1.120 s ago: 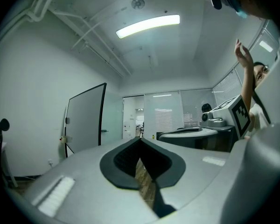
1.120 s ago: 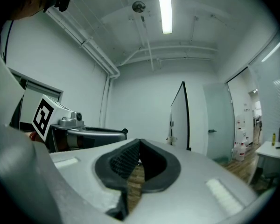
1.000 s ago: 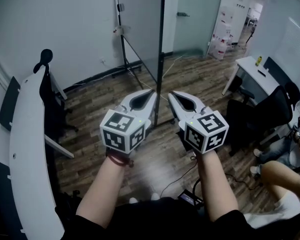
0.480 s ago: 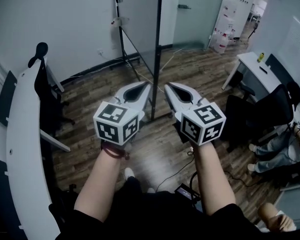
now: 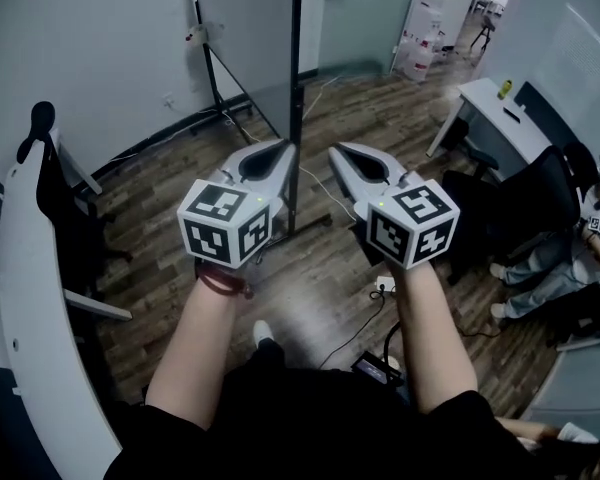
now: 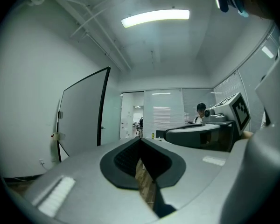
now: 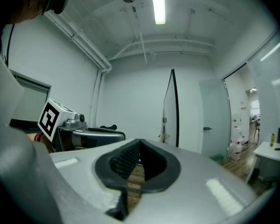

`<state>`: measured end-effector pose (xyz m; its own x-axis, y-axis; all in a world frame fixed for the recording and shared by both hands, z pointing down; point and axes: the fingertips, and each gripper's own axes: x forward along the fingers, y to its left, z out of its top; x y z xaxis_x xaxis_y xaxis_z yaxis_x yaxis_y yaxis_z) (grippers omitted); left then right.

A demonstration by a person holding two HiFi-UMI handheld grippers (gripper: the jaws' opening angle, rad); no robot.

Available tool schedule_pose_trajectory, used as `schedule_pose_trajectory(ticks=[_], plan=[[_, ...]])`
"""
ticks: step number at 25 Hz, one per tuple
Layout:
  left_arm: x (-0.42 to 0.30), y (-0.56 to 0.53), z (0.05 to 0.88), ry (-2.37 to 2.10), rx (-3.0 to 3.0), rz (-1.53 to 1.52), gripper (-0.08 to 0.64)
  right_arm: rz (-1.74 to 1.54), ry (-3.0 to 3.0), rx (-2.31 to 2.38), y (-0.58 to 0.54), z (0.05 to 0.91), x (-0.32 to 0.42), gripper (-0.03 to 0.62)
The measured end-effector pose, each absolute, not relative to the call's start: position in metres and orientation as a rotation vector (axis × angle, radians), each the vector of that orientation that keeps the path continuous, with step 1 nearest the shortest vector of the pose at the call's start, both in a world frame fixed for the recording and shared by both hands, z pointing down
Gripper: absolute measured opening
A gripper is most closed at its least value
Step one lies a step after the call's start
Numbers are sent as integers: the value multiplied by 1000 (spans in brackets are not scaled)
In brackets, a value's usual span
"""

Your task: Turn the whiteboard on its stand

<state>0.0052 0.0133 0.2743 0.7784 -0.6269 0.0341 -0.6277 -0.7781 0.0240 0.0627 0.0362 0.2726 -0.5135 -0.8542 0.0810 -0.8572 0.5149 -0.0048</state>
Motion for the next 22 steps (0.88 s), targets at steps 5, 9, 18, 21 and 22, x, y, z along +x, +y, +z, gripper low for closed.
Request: schedule_pose_trajectory(ticks=[5, 9, 18, 21, 22], plan=[[1, -43, 267, -962, 2957, 39, -2, 94, -2632, 1565, -16, 271, 59, 2], [-5, -83, 262, -926, 2978, 40, -2, 93, -2614, 1582, -54, 269, 52, 2], [-33, -152, 263, -897, 2993, 33, -2, 100, -2592, 1495, -117, 274, 17, 2], [-37, -167, 263, -889, 2996, 24, -2, 87, -2592, 1485, -133, 270, 12, 2], [-38, -171, 264, -888, 2995, 26, -1, 88, -2591, 1483, -138, 270, 11, 2]])
